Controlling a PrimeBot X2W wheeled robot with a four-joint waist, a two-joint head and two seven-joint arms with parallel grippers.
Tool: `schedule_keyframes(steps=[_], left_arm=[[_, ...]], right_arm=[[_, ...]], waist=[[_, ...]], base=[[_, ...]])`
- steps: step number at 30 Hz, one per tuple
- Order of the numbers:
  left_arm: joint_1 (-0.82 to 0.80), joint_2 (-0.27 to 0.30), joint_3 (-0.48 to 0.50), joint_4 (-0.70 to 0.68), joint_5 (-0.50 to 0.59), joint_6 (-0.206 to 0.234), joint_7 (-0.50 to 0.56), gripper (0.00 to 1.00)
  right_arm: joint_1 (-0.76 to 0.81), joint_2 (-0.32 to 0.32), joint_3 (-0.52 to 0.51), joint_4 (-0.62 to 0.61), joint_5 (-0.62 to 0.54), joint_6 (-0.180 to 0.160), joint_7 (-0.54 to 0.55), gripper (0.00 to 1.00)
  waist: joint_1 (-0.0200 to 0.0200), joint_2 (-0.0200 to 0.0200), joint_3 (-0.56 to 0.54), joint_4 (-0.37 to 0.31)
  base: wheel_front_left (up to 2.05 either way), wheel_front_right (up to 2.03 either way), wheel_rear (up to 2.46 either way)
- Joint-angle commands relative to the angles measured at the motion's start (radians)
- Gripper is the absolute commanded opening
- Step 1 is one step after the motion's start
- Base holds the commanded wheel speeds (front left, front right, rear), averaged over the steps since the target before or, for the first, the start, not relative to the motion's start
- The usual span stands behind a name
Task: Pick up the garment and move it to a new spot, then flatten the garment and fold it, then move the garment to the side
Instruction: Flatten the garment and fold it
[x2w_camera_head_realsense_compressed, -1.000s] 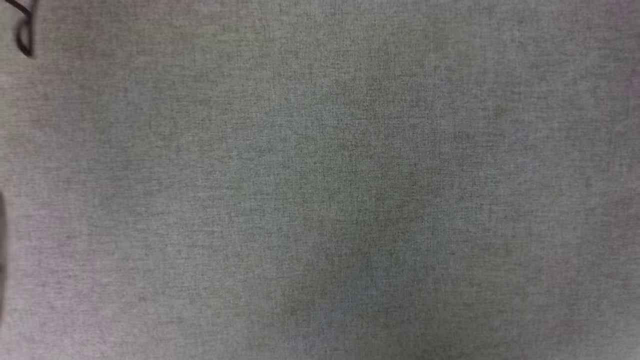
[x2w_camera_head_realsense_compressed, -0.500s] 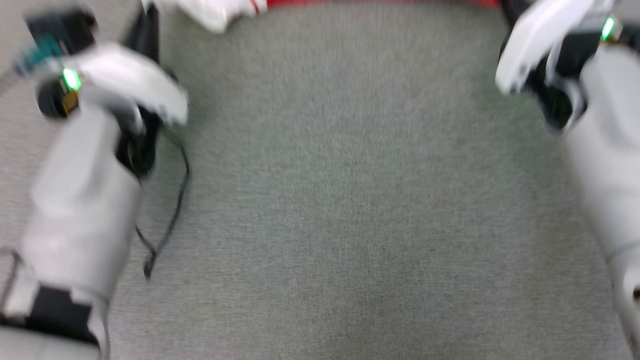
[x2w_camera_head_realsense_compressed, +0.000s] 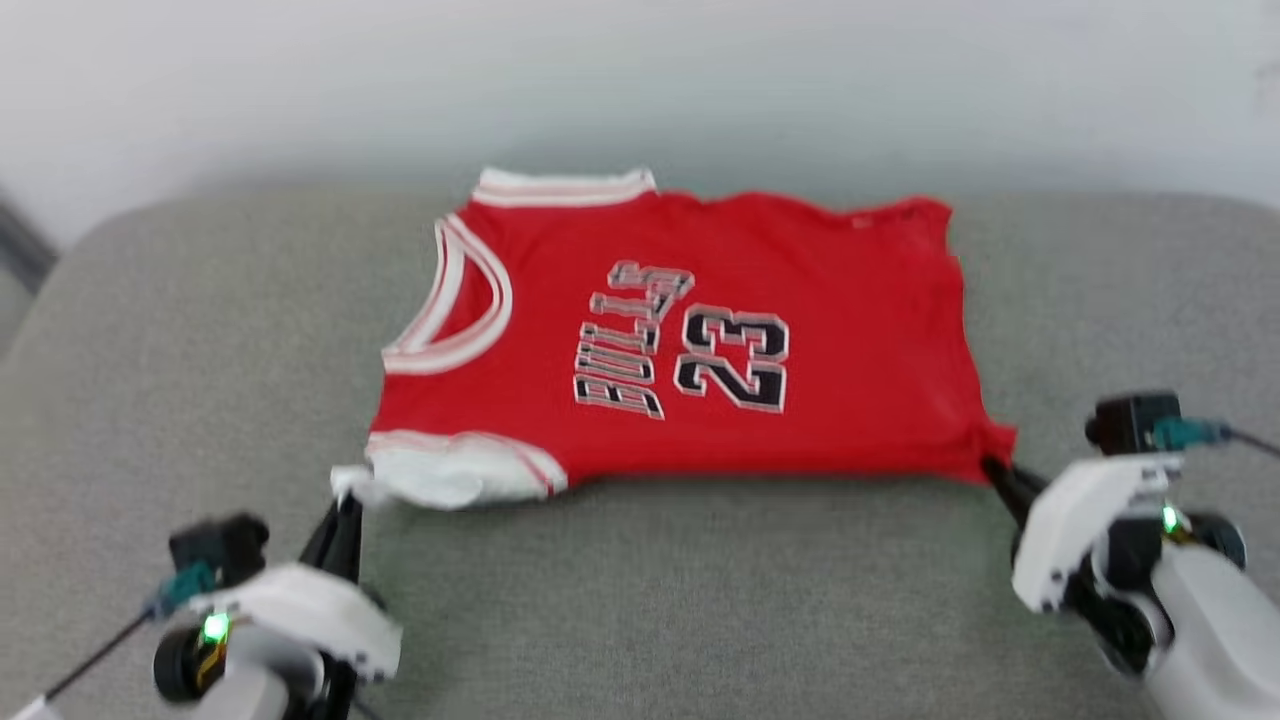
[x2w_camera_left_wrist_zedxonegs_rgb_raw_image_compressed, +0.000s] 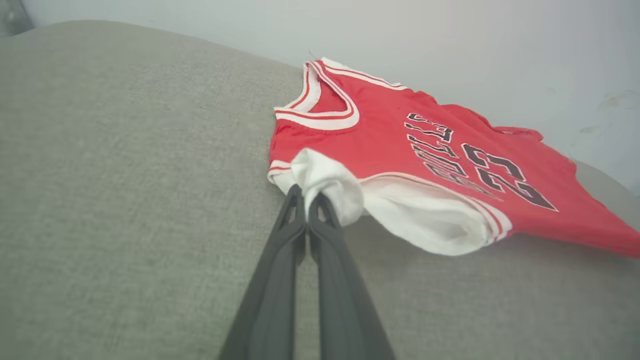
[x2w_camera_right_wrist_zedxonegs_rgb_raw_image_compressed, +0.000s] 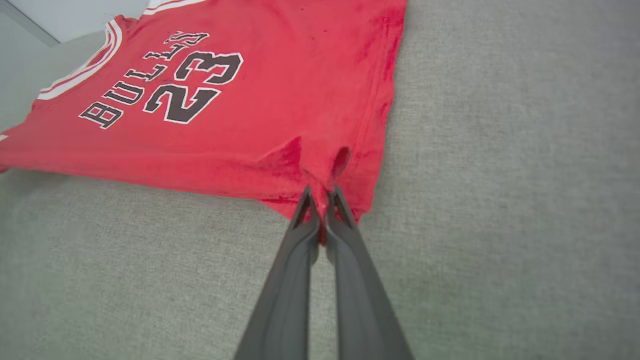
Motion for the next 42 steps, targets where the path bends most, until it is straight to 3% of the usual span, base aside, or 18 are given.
schedule_keyframes(steps=[1,7,13,17,20,25,39,40,41,42], left_arm=[[0.071,0.017,0.008,-0.048,-0.011,0.025,0.012,0.0],[0.335,0.099,0.029,-0.375,-0.029,0.164,0.104,0.0],[0.513,0.163,0.042,-0.687,-0.031,0.304,0.205,0.0],[0.543,0.19,0.052,-0.821,-0.024,0.355,0.243,0.0],[0.491,0.187,0.037,-0.835,-0.023,0.344,0.263,0.0],[0.364,0.152,0.016,-0.72,-0.048,0.27,0.268,0.0],[0.029,0.07,-0.046,-0.338,-0.061,0.102,0.294,0.0],[0.017,0.064,-0.053,-0.307,-0.064,0.093,0.304,0.0],[0.001,0.059,-0.061,-0.285,-0.061,0.085,0.306,0.0],[-0.01,0.05,-0.065,-0.263,-0.065,0.079,0.313,0.13]], right_arm=[[0.07,-0.021,-0.019,-0.033,0.014,-0.001,0.008,0.0],[0.317,-0.061,-0.128,-0.237,0.005,-0.001,0.075,0.0],[0.535,-0.012,-0.292,-0.447,-0.054,-0.001,0.204,0.0],[0.604,0.051,-0.393,-0.589,-0.127,-0.001,0.311,0.0],[0.598,0.099,-0.433,-0.648,-0.176,-0.001,0.388,0.0],[0.516,0.149,-0.448,-0.664,-0.245,-0.001,0.458,0.0],[0.293,0.171,-0.411,-0.482,-0.318,-0.001,0.428,0.0],[0.284,0.17,-0.405,-0.464,-0.319,-0.001,0.419,0.33],[0.277,0.167,-0.398,-0.443,-0.32,-0.001,0.407,0.74],[0.273,0.167,-0.392,-0.423,-0.32,-0.001,0.395,1.0]], waist=[[0.0004,0.0,-0.1,0.002],[0.0004,0.0,-0.132,0.008],[0.0004,0.0,-0.135,0.018],[0.0004,0.0,-0.121,0.019],[0.0004,0.0,-0.101,0.017],[0.0004,0.0,-0.042,0.013],[0.0004,0.0,0.113,0.005],[0.0004,0.0,0.116,0.004],[0.0004,0.0,0.117,0.003],[0.0004,0.0,0.117,0.002]], base=[[0.0,0.0,0.0],[0.0,0.0,0.0],[0.0,0.0,0.0],[0.0,0.0,0.0],[0.0,0.0,0.0],[0.0,0.0,0.0],[0.0,0.0,0.0],[0.0,0.0,0.0],[0.0,0.0,0.0],[0.0,0.0,0.0]])
